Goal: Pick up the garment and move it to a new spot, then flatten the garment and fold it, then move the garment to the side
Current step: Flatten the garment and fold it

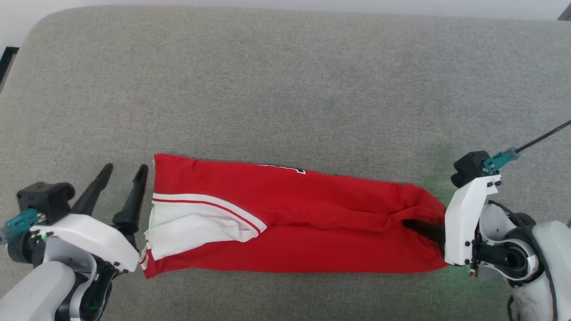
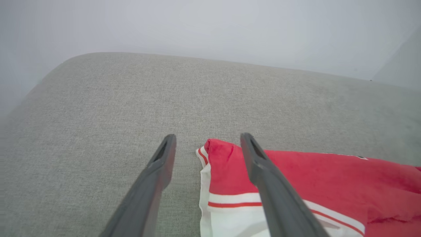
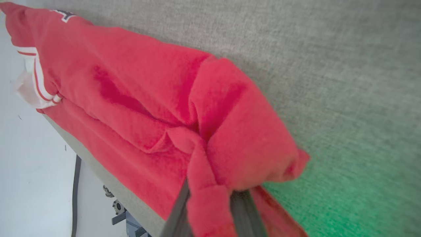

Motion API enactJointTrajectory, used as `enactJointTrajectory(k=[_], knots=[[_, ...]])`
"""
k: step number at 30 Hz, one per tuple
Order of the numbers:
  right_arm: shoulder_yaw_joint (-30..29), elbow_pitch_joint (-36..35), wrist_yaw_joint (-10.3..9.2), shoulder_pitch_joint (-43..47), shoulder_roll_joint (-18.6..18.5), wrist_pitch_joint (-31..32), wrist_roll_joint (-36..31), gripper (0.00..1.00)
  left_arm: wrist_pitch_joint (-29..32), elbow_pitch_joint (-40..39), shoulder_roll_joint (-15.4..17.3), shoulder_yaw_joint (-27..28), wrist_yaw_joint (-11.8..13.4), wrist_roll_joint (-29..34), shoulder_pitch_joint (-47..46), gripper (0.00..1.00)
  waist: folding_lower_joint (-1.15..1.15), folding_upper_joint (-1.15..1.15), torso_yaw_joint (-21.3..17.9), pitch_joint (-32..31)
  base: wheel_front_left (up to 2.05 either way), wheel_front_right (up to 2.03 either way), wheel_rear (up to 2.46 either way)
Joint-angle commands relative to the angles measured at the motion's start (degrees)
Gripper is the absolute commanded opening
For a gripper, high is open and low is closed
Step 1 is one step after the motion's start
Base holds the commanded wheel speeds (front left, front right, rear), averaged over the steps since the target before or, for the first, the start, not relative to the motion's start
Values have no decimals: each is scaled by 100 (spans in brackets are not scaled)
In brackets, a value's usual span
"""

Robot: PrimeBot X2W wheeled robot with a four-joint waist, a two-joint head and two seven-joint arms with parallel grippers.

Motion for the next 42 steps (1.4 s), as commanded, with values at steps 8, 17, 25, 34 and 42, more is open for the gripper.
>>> enactJointTrajectory(k=[8, 17, 25, 34, 42], knots=[[-386, -5, -1, -46, -242, -179, 301, 0, -182, 187, -489, 921, -248, 669, 611, 100, 0, 0, -93, -163, 0, 0, 0], [-1087, 140, -1, 30, -782, -293, 132, 0, -186, 228, -1440, 2407, -878, 1722, 1624, 100, 0, 0, -294, -317, 0, 0, 0], [-1682, 706, -2, -112, -1342, -454, -527, 0, -187, 503, -2194, 3262, -1535, 2402, 2103, 100, 0, 0, -405, -418, 0, 0, 0], [-1755, 989, -1, -244, -1277, -326, -787, 0, -188, 660, -2834, 3937, -1906, 2797, 2312, 100, 0, 0, -439, -618, 0, 0, 0], [-1230, -505, -1, 239, -800, 209, -264, 0, -187, 646, -3125, 4093, -2013, 3047, 2401, 100, 0, 0, -309, -725, 0, 0, 0]])
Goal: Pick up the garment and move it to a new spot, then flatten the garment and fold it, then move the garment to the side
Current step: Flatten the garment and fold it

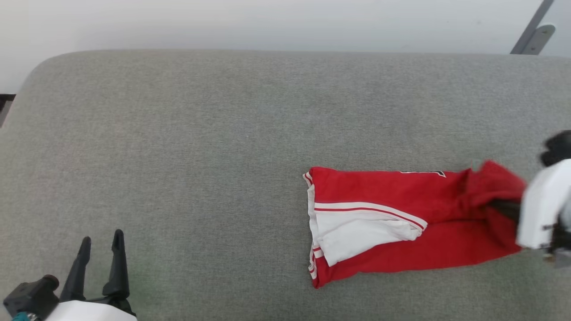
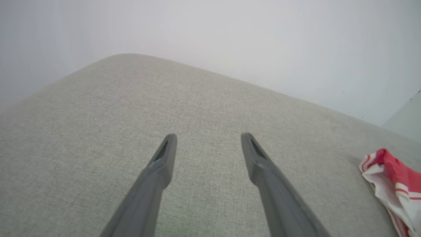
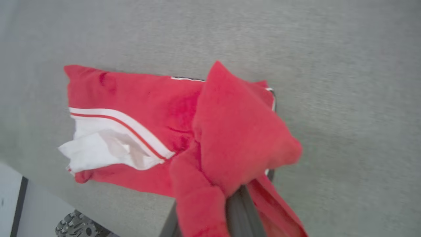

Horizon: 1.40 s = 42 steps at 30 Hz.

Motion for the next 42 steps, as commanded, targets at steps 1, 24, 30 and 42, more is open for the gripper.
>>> enactJointTrajectory(k=[1, 24, 30, 42], knots=[[112, -206, -2, 74, 151, 38, 17, 0, -36, -14, -47, 16, -31, 78, 57, 100, 0, 0, 40, -6, 0, 0, 0], [1877, 221, -2, -739, 1355, -472, -210, 100, -36, 40, -182, -521, -41, -211, -505, 100, 0, 0, 783, 250, 0, 0, 0], [1832, -95, -2, -798, 1270, -267, 177, 100, -36, -14, -144, -385, -42, -317, -398, 100, 0, 0, 627, 200, 0, 0, 0], [1257, -1172, -2, -567, 1112, -91, 541, 100, -33, -124, -43, -269, -42, -300, -317, 100, 0, 0, 238, 124, 0, 0, 0]])
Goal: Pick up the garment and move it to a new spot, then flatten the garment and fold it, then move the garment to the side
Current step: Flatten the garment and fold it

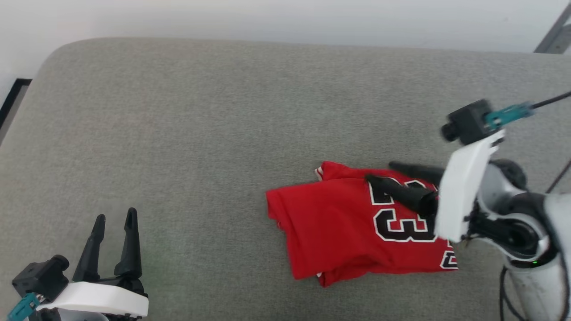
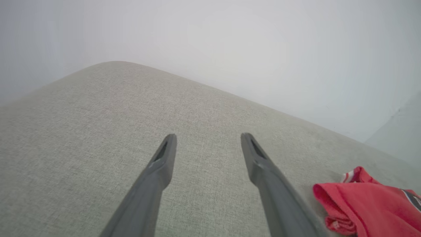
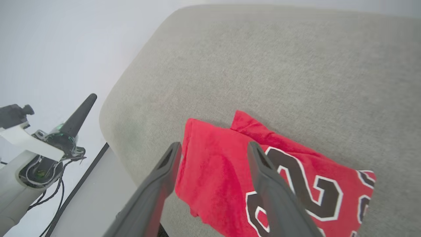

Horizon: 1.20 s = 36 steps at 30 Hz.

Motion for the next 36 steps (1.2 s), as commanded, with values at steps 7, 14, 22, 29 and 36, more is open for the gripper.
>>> enactJointTrajectory(k=[7, 14, 22, 29, 36], knots=[[-557, -235, -2, 305, -29, -431, -168, 100, -29, -59, 49, 71, -22, 83, 113, 100, 0, 0, -274, -124, 0, 0, 0], [-1050, -287, -2, 765, -162, -1552, -513, 100, -28, -112, 110, 169, -22, 175, 276, 100, 0, 0, -570, -321, 0, 0, 0], [-1020, 65, -2, 1429, -562, -3565, -989, 100, -29, -144, 241, 219, -22, 306, 483, 100, 0, 0, -837, -608, 0, 0, 0], [-719, 683, -2, 1874, -809, -5059, -1170, 100, -29, -137, 272, 346, -22, 457, 714, 100, 0, 0, -976, -873, 0, 0, 0], [-505, 1178, -2, 2175, -941, -6151, -1282, 100, -29, -113, 305, 422, -22, 576, 954, 100, 0, 0, -1033, -1054, 0, 0, 0]])
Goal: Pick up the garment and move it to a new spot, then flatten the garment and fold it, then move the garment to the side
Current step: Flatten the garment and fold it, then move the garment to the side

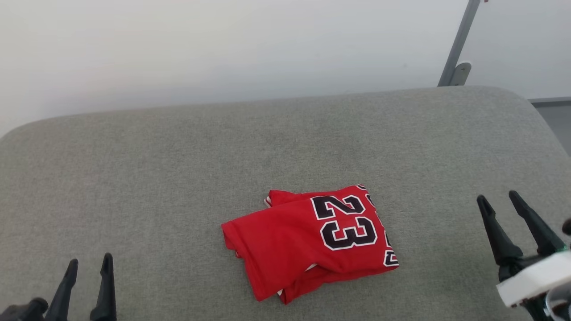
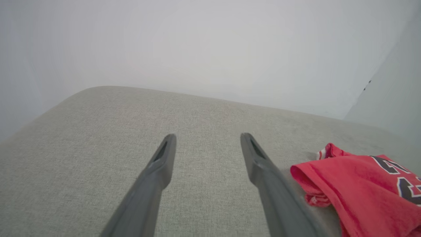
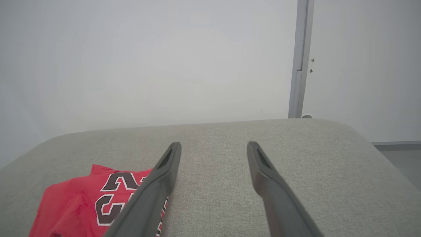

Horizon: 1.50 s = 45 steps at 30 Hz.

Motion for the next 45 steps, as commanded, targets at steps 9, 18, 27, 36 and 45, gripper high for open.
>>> enactJointTrajectory(k=[9, 18, 27, 36, 45], knots=[[110, 428, -2, 289, 97, -681, -80, 100, -29, 110, 38, -19, -21, 86, 302, 100, 0, 0, -10, -137, 0, 0, 0], [-25, 505, -2, 512, 303, -741, -84, 100, -29, 164, 71, -103, -21, -33, 375, 100, 0, 0, 24, -222, 0, 0, 0], [-183, 406, -3, 672, 486, -738, -194, 100, -29, 123, 34, -88, -21, -44, 309, 100, 0, 0, 25, -216, 0, 0, 0], [-168, 423, -3, 735, 539, -738, -184, 100, -29, 120, 23, -116, -21, -65, 259, 100, 0, 0, 43, -204, 0, 0, 0], [416, 568, -3, 333, 303, -479, 214, 100, -29, 141, 6, -195, -21, -103, 117, 100, 0, 0, 182, -108, 0, 0, 0]])
